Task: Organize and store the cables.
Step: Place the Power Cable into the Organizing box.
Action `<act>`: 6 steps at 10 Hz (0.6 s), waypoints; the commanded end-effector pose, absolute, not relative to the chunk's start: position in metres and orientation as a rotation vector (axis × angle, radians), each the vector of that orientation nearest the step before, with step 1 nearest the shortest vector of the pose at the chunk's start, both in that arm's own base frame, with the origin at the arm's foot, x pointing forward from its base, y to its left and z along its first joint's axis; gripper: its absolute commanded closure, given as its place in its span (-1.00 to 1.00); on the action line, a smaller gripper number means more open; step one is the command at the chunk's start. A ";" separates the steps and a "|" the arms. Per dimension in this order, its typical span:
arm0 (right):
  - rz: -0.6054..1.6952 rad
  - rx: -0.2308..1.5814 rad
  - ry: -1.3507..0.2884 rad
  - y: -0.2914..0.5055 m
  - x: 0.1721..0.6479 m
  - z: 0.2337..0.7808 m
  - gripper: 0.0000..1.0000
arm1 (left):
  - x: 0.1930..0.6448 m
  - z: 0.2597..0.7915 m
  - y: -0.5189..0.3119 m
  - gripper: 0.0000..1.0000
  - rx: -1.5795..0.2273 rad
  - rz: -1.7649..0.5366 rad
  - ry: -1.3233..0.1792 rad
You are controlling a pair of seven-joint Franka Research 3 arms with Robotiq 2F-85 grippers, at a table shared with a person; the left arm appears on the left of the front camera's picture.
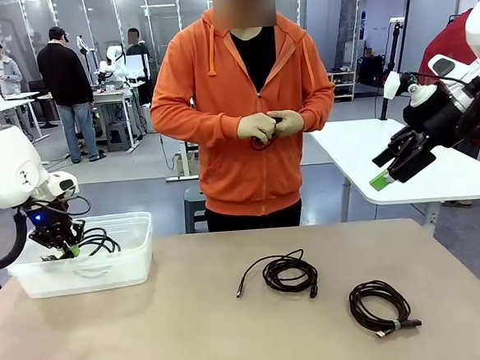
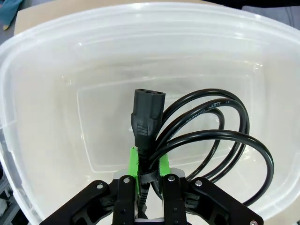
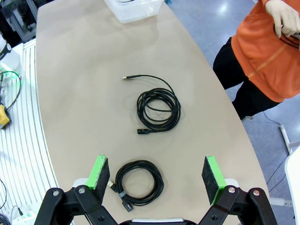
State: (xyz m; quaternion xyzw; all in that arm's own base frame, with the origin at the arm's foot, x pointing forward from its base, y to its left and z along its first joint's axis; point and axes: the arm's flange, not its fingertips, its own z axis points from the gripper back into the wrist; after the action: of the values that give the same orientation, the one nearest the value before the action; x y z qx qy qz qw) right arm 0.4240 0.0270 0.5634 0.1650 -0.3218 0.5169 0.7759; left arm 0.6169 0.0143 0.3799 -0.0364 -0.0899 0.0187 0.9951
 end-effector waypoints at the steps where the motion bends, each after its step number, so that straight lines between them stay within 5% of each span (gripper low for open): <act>1: 1.119 0.358 -0.696 0.027 0.423 0.562 -1.00 | 0.611 0.379 0.008 0.62 -0.053 0.071 -0.195; 2: 1.119 0.358 -0.696 0.027 0.423 0.562 -1.00 | 0.609 0.378 0.008 0.62 -0.046 0.078 -0.199; 6: 1.119 0.358 -0.696 0.027 0.423 0.562 -1.00 | 0.605 0.382 0.007 -0.47 -0.024 0.088 -0.212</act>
State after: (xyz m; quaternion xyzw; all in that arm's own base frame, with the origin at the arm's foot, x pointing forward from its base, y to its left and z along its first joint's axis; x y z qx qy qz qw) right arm 0.4240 0.0270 0.5633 0.1650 -0.3218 0.5169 0.7759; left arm 0.6126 0.0113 0.3805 -0.0275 -0.0934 0.0345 0.9946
